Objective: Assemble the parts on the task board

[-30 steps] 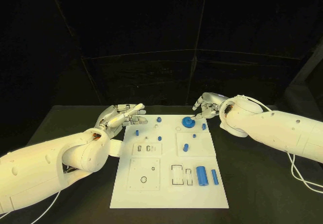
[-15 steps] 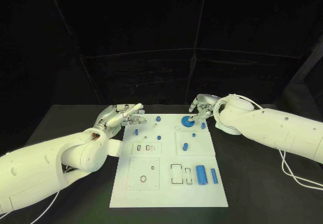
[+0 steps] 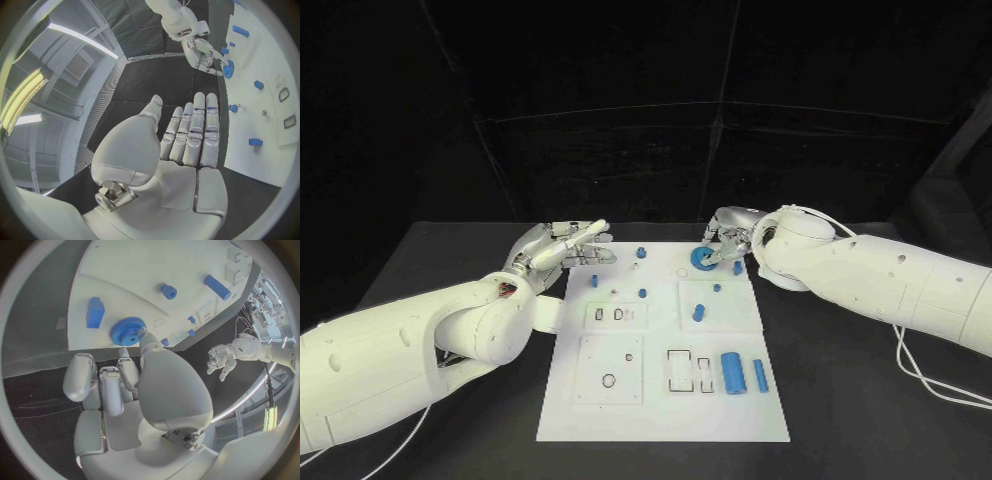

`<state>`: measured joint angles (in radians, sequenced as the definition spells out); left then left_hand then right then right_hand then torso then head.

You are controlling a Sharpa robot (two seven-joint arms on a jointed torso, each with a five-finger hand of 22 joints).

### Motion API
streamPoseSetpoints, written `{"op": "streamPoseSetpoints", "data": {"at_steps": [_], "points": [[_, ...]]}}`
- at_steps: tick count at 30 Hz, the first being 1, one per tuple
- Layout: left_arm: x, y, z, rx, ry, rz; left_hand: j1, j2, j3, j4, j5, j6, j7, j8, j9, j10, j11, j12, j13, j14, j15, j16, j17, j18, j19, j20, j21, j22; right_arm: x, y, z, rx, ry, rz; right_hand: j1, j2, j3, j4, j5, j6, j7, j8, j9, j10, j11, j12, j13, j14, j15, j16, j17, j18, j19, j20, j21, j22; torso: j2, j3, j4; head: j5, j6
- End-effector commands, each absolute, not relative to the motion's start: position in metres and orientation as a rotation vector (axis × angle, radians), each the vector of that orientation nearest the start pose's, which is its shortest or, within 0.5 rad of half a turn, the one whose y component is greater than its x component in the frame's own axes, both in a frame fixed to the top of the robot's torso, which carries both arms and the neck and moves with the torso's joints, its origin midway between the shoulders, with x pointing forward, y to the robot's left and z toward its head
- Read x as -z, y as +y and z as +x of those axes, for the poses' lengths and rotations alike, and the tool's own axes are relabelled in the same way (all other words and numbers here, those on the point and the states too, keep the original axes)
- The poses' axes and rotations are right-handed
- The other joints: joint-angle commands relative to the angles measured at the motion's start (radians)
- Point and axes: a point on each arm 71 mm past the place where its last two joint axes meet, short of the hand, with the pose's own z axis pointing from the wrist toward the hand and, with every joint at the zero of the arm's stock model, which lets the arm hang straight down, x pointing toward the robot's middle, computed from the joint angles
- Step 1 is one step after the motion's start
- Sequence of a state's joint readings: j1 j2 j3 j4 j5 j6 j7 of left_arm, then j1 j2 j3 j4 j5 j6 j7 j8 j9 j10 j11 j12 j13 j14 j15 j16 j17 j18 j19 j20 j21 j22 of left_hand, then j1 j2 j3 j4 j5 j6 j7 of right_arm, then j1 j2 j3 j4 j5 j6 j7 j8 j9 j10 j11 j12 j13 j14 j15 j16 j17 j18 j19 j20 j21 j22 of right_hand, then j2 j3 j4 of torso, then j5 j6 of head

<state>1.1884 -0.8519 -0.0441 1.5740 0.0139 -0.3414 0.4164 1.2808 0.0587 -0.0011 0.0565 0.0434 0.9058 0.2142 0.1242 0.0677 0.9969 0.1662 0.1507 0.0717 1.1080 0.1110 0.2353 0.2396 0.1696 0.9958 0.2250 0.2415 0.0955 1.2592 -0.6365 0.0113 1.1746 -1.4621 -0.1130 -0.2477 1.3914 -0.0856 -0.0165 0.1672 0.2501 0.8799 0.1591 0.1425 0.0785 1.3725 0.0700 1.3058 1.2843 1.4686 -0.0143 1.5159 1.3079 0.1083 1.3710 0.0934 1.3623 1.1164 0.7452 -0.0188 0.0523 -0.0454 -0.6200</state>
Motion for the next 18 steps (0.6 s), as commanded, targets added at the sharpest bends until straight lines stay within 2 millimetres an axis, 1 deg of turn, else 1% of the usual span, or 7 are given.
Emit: {"op": "streamPoseSetpoints", "data": {"at_steps": [1, 2, 6, 9, 13, 17, 18], "points": [[0.1793, 0.1991, 0.4784, 1.586, 1.411, -1.120, -0.001, 0.007, -0.006, -0.002, 0.006, -0.005, 0.000, -0.003, -0.002, -0.005, 0.000, -0.006, -0.001, 0.005, 0.002, -0.006, 0.002, 0.013, 0.006, -0.002, -0.005, -0.002, 0.1724, -0.2039, 0.5624, -0.360, 1.814, -0.087, 0.008, 0.002, -0.006, -0.001, 0.006, -0.004, -0.002, 0.006, 0.001, 0.007, -0.001, 0.006, 0.002, 0.079, 0.007, 0.005, 0.150, -0.020, 0.002, 0.005, 0.004, 0.002, 0.000, 0.0008, -0.0025, 0.002, -0.001], [0.1793, 0.1991, 0.4784, 1.586, 1.411, -1.120, -0.001, 0.007, -0.006, -0.002, 0.006, -0.005, 0.000, -0.003, -0.002, -0.005, 0.000, -0.006, -0.001, 0.005, 0.002, -0.006, 0.002, 0.013, 0.006, -0.002, -0.005, -0.002, 0.1729, -0.2037, 0.5623, -0.360, 1.816, -0.088, 0.008, 0.002, -0.007, -0.001, 0.006, -0.004, -0.002, 0.007, 0.001, 0.007, -0.001, 0.007, 0.003, 0.079, 0.007, 0.005, 0.151, -0.020, 0.002, 0.005, 0.004, 0.002, 0.000, 0.0013, -0.0026, 0.002, -0.001], [0.1795, 0.1992, 0.4786, 1.585, 1.412, -1.121, -0.001, 0.007, -0.006, -0.002, 0.006, -0.005, 0.000, -0.003, -0.002, -0.005, 0.000, -0.006, -0.001, 0.005, 0.002, -0.006, 0.002, 0.013, 0.006, -0.002, -0.005, -0.002, 0.1741, -0.2048, 0.5621, -0.356, 1.821, -0.088, 0.009, 0.004, -0.007, -0.002, 0.006, -0.003, -0.002, 0.008, 0.002, 0.008, -0.001, 0.009, 0.005, 0.079, 0.007, 0.005, 0.151, -0.021, 0.002, 0.005, 0.005, 0.003, 0.000, 0.0010, -0.0008, 0.000, -0.001], [0.1797, 0.1994, 0.4789, 1.584, 1.412, -1.121, -0.001, 0.007, -0.006, -0.002, 0.006, -0.005, 0.000, -0.003, -0.002, -0.005, 0.000, -0.006, -0.001, 0.005, 0.002, -0.006, 0.002, 0.013, 0.006, -0.002, -0.005, -0.002, 0.1744, -0.2067, 0.5622, -0.352, 1.822, -0.086, 0.010, 0.006, -0.007, -0.002, 0.007, 0.000, -0.002, 0.011, 0.002, 0.010, -0.001, 0.013, 0.010, 0.079, 0.006, 0.006, 0.153, -0.021, 0.002, 0.005, 0.005, 0.004, 0.000, 0.0011, -0.0007, 0.001, -0.003], [0.1800, 0.1996, 0.4791, 1.582, 1.412, -1.122, -0.001, 0.007, -0.006, -0.002, 0.006, -0.005, 0.000, -0.003, -0.002, -0.005, 0.000, -0.006, -0.001, 0.005, 0.002, -0.006, 0.002, 0.013, 0.006, -0.002, -0.005, -0.002, 0.1745, -0.2073, 0.5623, -0.354, 1.821, -0.087, 0.016, 0.011, -0.006, -0.006, 0.008, 0.007, -0.003, 0.017, 0.004, 0.016, -0.002, 0.023, 0.020, 0.080, 0.006, 0.008, 0.157, -0.021, 0.004, 0.005, 0.008, 0.008, 0.000, 0.0012, -0.0023, 0.007, 0.001], [0.1802, 0.1991, 0.4790, 1.583, 1.414, -1.122, -0.001, 0.007, -0.006, -0.002, 0.006, -0.005, 0.000, -0.003, -0.002, -0.005, 0.000, -0.006, -0.001, 0.005, 0.002, -0.006, 0.002, 0.013, 0.006, -0.002, -0.005, -0.002, 0.1742, -0.2059, 0.5622, -0.361, 1.816, -0.091, 0.035, 0.026, 0.002, -0.017, 0.006, 0.025, -0.006, 0.029, 0.007, 0.022, -0.004, 0.033, 0.032, 0.080, 0.004, 0.010, 0.160, -0.022, 0.006, 0.004, 0.011, 0.013, 0.000, 0.0011, -0.0018, 0.006, 0.000], [0.1802, 0.1991, 0.4791, 1.583, 1.414, -1.122, -0.001, 0.007, -0.006, -0.002, 0.006, -0.005, 0.000, -0.003, -0.002, -0.005, 0.000, -0.006, -0.001, 0.005, 0.002, -0.006, 0.002, 0.013, 0.006, -0.002, -0.005, -0.002, 0.1740, -0.2055, 0.5622, -0.363, 1.812, -0.090, 0.046, 0.035, 0.010, -0.023, -0.008, 0.032, -0.007, 0.033, 0.008, 0.021, -0.005, 0.034, 0.033, 0.080, 0.004, 0.010, 0.160, -0.022, 0.006, 0.003, 0.012, 0.014, 0.000, 0.0009, -0.0017, 0.007, 0.001]]}}
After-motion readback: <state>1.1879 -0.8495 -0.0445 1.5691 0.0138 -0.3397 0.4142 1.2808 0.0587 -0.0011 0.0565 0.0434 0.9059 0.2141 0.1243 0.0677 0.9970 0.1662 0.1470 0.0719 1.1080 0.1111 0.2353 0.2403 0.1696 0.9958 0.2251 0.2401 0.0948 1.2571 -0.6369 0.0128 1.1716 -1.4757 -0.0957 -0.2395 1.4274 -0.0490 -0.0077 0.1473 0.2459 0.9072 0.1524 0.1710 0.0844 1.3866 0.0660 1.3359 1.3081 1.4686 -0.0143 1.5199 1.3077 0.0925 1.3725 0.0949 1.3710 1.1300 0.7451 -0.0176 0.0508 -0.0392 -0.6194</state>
